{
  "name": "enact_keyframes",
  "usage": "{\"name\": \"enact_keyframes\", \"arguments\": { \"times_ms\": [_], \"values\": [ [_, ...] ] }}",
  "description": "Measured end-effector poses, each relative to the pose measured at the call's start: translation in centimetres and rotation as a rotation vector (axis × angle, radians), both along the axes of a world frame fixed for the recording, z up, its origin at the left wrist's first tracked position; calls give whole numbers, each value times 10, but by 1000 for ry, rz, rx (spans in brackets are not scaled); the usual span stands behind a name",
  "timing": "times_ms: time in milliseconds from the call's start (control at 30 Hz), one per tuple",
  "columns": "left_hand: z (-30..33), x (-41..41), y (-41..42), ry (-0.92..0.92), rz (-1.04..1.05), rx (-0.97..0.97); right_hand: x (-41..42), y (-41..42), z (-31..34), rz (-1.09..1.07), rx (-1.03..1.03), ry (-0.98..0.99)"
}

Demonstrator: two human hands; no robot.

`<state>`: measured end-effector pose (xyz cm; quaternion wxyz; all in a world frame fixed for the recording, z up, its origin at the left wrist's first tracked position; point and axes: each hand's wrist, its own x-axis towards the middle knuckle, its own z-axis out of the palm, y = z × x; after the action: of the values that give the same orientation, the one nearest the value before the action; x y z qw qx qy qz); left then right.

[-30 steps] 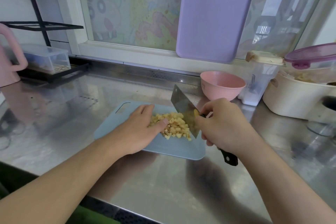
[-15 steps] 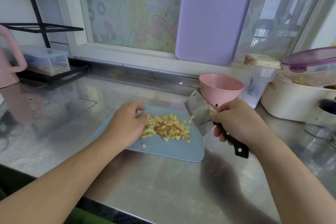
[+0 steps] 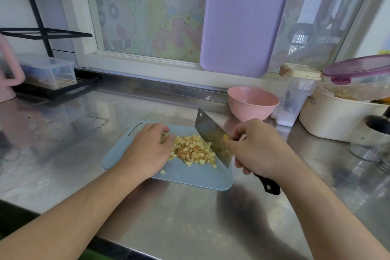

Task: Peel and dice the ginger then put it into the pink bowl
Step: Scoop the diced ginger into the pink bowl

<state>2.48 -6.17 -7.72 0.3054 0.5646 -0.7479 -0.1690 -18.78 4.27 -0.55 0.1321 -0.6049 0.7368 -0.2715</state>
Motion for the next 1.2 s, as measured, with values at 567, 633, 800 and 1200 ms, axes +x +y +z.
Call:
{"name": "enact_keyframes", "arguments": {
  "times_ms": [567, 633, 800, 1200],
  "values": [
    [18, -46, 8, 1, -495, -318, -16, 2, 10, 54, -86, -333],
    [12, -45, 7, -78, -459, -286, -22, 2, 10, 38, -91, -373],
    [14, -46, 4, 106, -342, -285, -37, 0, 7, -42, -126, -552],
    [51, -124, -52, 159, -353, -74, -88, 0, 15, -217, -245, -1217]
  ]
}}
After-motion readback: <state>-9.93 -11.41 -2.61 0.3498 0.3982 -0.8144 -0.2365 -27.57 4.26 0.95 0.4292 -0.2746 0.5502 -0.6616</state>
